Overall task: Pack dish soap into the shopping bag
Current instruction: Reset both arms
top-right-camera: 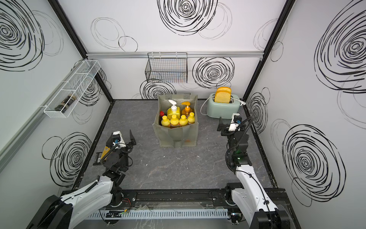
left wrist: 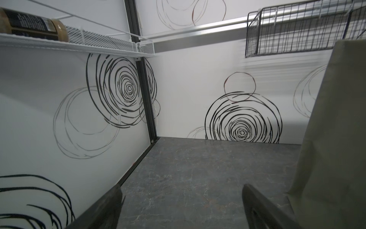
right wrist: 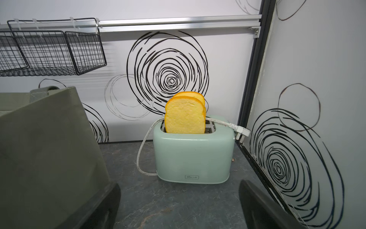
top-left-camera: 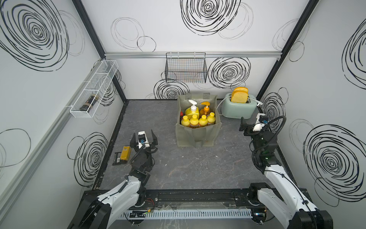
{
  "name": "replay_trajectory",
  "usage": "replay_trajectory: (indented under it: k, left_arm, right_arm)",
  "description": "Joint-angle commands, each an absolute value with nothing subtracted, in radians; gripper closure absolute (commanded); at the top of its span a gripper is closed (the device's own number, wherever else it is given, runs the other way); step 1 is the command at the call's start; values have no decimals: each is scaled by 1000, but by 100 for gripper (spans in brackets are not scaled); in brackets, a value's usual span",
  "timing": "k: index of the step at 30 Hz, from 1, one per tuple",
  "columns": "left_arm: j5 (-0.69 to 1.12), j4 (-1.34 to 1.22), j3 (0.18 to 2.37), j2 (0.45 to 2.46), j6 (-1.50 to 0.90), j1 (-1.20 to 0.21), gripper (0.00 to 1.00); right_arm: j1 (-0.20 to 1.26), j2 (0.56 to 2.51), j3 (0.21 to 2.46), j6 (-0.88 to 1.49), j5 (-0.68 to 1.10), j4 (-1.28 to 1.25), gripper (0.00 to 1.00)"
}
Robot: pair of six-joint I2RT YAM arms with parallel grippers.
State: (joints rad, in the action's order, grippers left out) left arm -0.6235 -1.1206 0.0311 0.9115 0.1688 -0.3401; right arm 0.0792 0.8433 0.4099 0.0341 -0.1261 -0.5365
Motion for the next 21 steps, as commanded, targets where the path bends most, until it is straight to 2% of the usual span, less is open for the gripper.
replay_trajectory:
  k: [1, 14, 21]
  left_arm:
    - [-498, -1358, -16, 939, 196, -285, 4]
    - [-309, -1315, -43, 961, 77, -126, 4]
    - [-219, -1311, -30, 1010, 56, -93, 4]
  right_arm:
    - [76, 837, 369, 11, -188, -663, 3]
    - [68, 981, 284, 26, -230, -801, 3]
    - [46, 1045, 255, 63, -216, -871, 3]
